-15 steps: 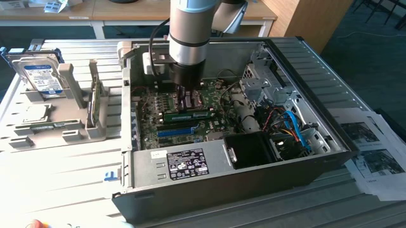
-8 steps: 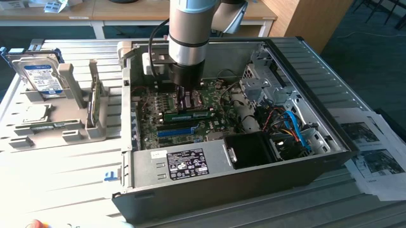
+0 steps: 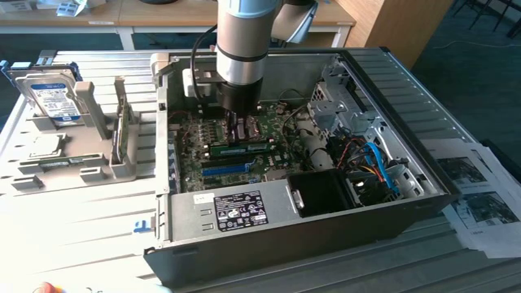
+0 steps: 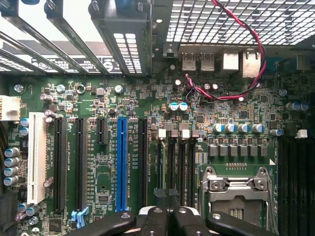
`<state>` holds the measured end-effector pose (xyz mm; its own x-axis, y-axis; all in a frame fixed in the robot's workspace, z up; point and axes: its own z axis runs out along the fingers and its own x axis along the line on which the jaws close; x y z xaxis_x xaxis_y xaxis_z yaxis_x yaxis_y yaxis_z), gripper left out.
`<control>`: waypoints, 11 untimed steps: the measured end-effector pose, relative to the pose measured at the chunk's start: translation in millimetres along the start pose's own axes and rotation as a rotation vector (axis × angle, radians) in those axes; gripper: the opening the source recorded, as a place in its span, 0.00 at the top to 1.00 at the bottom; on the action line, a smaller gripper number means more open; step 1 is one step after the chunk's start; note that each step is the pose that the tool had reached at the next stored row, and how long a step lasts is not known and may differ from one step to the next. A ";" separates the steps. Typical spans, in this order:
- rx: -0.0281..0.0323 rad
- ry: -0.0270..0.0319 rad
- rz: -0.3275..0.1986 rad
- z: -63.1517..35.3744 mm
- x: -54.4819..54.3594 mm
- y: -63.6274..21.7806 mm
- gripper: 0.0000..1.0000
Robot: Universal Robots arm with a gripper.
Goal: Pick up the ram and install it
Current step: 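Press down the ram until it locks into place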
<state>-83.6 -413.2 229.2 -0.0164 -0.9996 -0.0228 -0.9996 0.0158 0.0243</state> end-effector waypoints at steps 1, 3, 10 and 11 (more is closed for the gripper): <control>0.0000 0.0000 0.000 0.0 0.0 0.0 0.90; 0.0001 -0.0001 0.000 0.1 0.0 0.0 0.90; 0.0001 -0.0001 0.000 1.0 0.0 0.0 0.90; 0.0001 -0.0002 0.000 1.1 0.0 0.0 0.90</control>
<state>-83.6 -413.1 228.1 -0.0164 -0.9996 -0.0229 -0.9996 0.0158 0.0242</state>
